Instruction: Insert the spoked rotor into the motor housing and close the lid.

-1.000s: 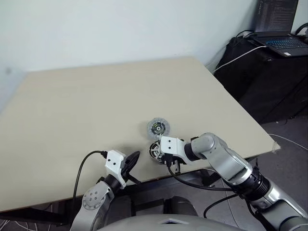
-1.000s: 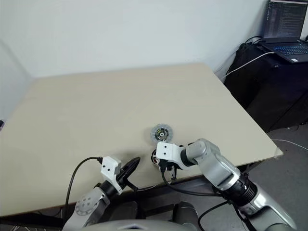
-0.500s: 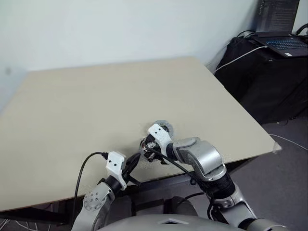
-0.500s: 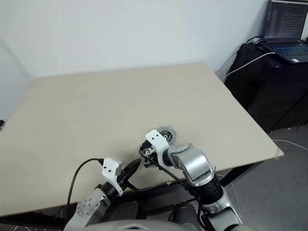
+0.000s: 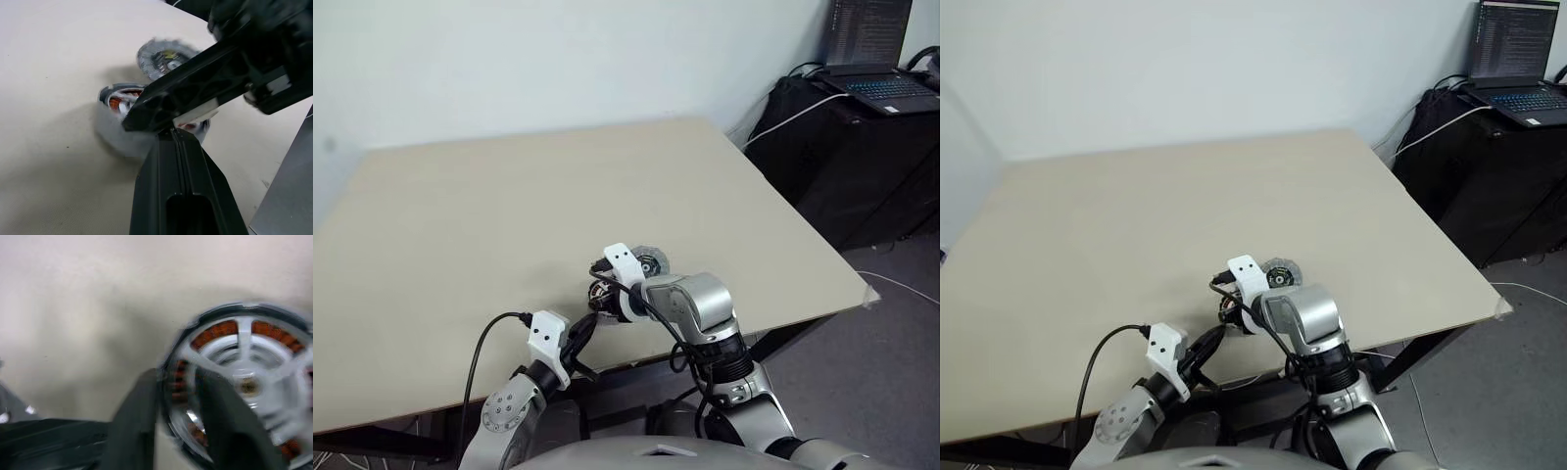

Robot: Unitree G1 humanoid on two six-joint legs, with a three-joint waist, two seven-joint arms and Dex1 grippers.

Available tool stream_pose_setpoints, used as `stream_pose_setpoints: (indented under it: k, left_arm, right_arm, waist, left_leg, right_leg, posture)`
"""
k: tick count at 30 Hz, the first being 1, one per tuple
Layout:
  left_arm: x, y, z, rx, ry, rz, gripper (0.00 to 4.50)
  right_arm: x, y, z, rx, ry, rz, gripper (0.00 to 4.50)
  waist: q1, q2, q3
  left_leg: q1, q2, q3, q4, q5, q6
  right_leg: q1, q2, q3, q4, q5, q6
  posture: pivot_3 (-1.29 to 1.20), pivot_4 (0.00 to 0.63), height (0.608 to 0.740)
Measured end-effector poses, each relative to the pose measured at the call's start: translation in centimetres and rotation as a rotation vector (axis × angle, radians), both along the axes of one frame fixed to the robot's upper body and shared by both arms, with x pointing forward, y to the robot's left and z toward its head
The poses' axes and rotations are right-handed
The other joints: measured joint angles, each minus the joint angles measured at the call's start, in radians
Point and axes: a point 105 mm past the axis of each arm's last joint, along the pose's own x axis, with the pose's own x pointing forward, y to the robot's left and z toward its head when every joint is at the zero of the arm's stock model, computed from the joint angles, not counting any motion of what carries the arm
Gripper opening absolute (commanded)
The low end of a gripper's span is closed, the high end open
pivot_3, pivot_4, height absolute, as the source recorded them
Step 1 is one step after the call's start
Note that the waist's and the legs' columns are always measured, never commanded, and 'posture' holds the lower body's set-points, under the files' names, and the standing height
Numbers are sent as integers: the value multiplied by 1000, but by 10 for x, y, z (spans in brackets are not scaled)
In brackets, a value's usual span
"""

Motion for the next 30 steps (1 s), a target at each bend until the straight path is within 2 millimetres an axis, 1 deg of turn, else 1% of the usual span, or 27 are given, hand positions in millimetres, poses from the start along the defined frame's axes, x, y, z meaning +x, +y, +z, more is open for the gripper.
stream_pose_setpoints:
  k: [1,4,6,7,8,10,12,13,15,22,26,30]
  left_arm:
    - [1,2,2,3,-7,4,0]
    - [1,3,3,4,-11,8,0]
    - [1,3,2,3,-7,5,0]
    - [1,2,3,3,-8,3,0]
    - [2,1,3,2,-10,-1,0]
    - [3,0,4,1,-15,-5,0]
    - [3,0,5,1,-16,-5,0]
    - [3,0,4,1,-16,-6,0]
    - [3,1,4,4,-14,-7,0]
    - [2,2,3,6,-10,-8,0]
    - [1,3,2,10,-7,-10,0]
    - [-1,6,1,28,-3,-19,0]
  right_arm:
    - [2,0,2,5,-14,2,2539]
    - [7,-1,7,10,-78,23,2539]
    - [9,-2,15,30,-153,70,2539]
    - [12,-3,22,34,-218,106,2539]
    - [13,-4,28,30,-287,151,2539]
    - [15,-6,42,-14,-476,302,2539]
    - [12,-12,44,-86,-602,461,2539]
    - [10,-15,42,-104,-622,503,2539]
    - [6,-19,37,-122,-624,572,2539]
    - [-9,-20,30,-114,-612,722,2539]
    - [-21,-34,18,-186,-563,876,2539]
    - [-25,-36,15,-207,-543,930,2539]
  waist:
    - [0,0,0]
    - [0,1,-1]
    - [-3,1,0]
    - [-5,1,0]
    - [-6,1,0]
    - [-10,1,0]
    - [-10,0,0]
    - [-10,0,1]
    - [-11,-1,2]
    - [-3,-2,2]
    - [-1,-3,2]
    - [-2,-3,3]
  left_leg:
    - [0,0,0,0,0,0]
    - [0,0,0,0,0,0]
    - [0,0,0,0,0,0]
    - [0,0,0,0,0,0]
    - [0,0,0,-1,0,0]
    - [0,0,0,-2,0,0]
    - [0,-1,0,-2,0,1]
    - [0,0,0,-2,0,1]
    - [0,0,0,-2,0,1]
    - [0,0,0,-1,0,0]
    - [0,-1,0,-1,-1,0]
    - [0,1,0,-1,-1,0]
  right_leg:
    - [0,0,0,0,0,0]
    - [0,0,0,0,0,0]
    - [0,-1,0,-1,0,0]
    - [0,0,0,-1,0,0]
    - [0,0,0,-1,0,0]
    - [-1,0,0,-2,0,0]
    - [0,1,0,-2,-1,-1]
    - [-1,1,0,-2,-1,-1]
    - [-1,2,0,-2,-1,-1]
    - [0,1,0,-1,-1,-1]
    - [0,0,0,-2,-1,-1]
    - [-1,2,0,-2,-1,-1]
  posture:
    - [0,0,740]
    - [0,0,740]
    - [0,0,740]
    - [0,0,740]
    - [0,0,740]
    - [0,0,740]
    - [0,0,740]
    - [0,0,740]
    - [0,0,740]
    - [0,0,740]
    - [0,0,740]
    - [0,0,740]
